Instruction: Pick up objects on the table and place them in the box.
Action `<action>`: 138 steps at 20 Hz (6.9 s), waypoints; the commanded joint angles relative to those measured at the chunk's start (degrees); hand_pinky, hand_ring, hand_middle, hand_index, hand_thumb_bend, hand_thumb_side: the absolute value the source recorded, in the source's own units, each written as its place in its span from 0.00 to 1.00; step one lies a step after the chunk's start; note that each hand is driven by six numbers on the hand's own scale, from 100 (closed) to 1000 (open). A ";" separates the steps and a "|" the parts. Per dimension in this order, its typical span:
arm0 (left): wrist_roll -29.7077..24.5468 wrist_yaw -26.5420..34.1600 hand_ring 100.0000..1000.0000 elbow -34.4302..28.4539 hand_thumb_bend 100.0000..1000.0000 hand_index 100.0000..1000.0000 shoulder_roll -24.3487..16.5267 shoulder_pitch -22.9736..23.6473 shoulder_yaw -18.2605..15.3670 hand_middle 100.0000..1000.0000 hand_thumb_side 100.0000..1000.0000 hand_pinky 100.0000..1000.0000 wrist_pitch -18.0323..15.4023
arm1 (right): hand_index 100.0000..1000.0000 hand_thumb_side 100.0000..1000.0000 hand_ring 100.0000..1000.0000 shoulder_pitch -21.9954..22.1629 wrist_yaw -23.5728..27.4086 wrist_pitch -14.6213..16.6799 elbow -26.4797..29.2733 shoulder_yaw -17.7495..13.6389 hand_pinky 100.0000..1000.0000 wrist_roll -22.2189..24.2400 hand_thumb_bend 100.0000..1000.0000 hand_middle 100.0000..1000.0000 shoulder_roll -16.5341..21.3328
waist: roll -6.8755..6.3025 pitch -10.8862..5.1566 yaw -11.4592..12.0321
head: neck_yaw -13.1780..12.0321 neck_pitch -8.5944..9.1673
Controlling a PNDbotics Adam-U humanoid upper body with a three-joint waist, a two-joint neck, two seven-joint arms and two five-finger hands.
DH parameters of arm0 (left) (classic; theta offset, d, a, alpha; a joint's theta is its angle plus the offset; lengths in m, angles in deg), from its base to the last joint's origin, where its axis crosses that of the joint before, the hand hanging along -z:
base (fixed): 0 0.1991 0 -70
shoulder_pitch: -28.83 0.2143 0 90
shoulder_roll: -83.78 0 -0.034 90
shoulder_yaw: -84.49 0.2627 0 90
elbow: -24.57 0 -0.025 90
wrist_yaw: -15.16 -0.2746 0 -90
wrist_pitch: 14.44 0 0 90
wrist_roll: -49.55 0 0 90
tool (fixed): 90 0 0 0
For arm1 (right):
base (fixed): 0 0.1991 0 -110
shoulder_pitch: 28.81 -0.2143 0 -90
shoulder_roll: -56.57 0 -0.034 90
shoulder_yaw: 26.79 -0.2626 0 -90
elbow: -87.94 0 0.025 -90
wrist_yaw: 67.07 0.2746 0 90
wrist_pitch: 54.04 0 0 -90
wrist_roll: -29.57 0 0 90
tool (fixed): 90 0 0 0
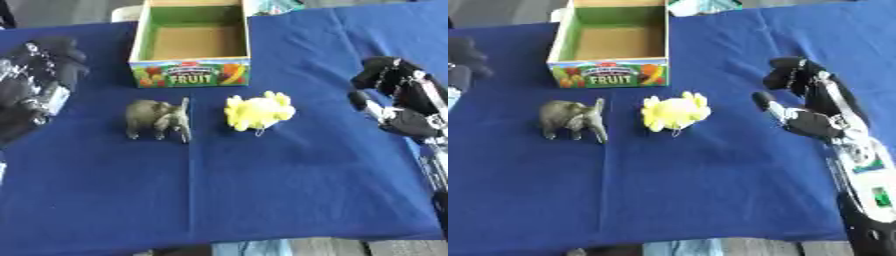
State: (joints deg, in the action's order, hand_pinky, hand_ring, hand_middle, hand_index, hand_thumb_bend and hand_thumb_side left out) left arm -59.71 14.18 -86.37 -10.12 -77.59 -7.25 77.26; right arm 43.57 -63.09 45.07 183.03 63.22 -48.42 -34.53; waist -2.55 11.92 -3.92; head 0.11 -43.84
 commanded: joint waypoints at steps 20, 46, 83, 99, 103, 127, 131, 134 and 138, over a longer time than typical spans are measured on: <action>-11.16 -22.26 0.72 21.76 0.30 0.84 -6.06 -20.44 16.67 0.71 0.19 0.78 -10.56 | 0.73 0.15 0.65 -0.05 0.11 -0.03 0.78 0.22 0.69 0.70 0.39 0.53 1.06 | -0.33 -1.66 -1.74 | -0.24 -0.28; -14.94 -32.18 0.73 28.92 0.40 0.86 -4.80 -20.21 16.84 0.73 0.23 0.78 -13.63 | 0.73 0.15 0.66 0.15 0.14 -0.04 0.94 0.19 0.69 0.83 0.40 0.53 1.09 | -0.40 -1.68 -1.62 | -0.10 -0.28; -14.11 -40.95 0.45 33.67 0.08 0.76 -1.89 -20.52 16.97 0.38 0.04 0.66 -14.39 | 0.73 0.15 0.66 0.46 0.21 -0.13 1.14 0.23 0.69 0.99 0.40 0.53 1.15 | -0.23 -1.42 -2.12 | -0.11 -0.28; -15.74 -37.98 0.42 29.57 0.00 0.75 -7.70 -23.19 17.21 0.35 0.11 0.65 -15.46 | 0.74 0.15 0.66 0.97 0.20 -0.21 1.22 0.24 0.69 1.10 0.40 0.53 1.38 | -0.66 -2.02 -2.14 | -0.03 -0.28; -17.18 -35.21 0.42 28.53 0.00 0.75 -10.27 -24.90 17.54 0.35 0.11 0.65 -15.84 | 0.73 0.15 0.66 1.05 0.19 -0.19 1.20 0.32 0.69 1.20 0.40 0.53 1.51 | -0.82 -2.21 -2.50 | -0.18 -0.28; -4.62 -55.80 0.42 47.73 0.00 0.76 -3.70 -38.57 9.43 0.39 0.08 0.65 -21.09 | 0.74 0.15 0.66 0.48 0.30 -0.07 1.01 1.45 0.69 2.52 0.40 0.53 1.80 | -1.95 -2.17 -7.40 | -1.59 -0.28; 1.91 -61.68 0.42 51.47 0.00 0.76 -2.14 -39.09 7.72 0.39 0.07 0.65 -19.87 | 0.74 0.15 0.66 0.08 0.32 -0.08 0.99 1.94 0.69 3.07 0.41 0.53 1.88 | -2.36 -1.78 -9.09 | -2.15 -0.28; 6.72 -65.72 0.42 54.22 0.00 0.76 -1.53 -39.31 6.24 0.39 0.07 0.65 -17.81 | 0.74 0.15 0.66 -0.22 0.35 -0.07 1.02 2.17 0.69 3.37 0.41 0.53 1.90 | -2.68 -1.39 -10.41 | -2.54 -0.28; 12.32 -69.32 0.42 56.79 0.00 0.76 -1.31 -39.70 4.59 0.39 0.06 0.65 -15.44 | 0.74 0.15 0.66 -0.57 0.32 -0.04 1.02 2.40 0.69 3.66 0.41 0.53 1.98 | -3.02 -0.91 -11.81 | -2.85 -0.28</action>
State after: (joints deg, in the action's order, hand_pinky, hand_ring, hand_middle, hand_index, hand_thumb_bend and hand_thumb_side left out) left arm -49.24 -53.98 -29.59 -10.40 -115.64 -1.52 61.14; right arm 43.89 -63.06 44.88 183.03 65.72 -44.98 -33.95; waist -5.88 11.85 -15.86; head -2.47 -43.84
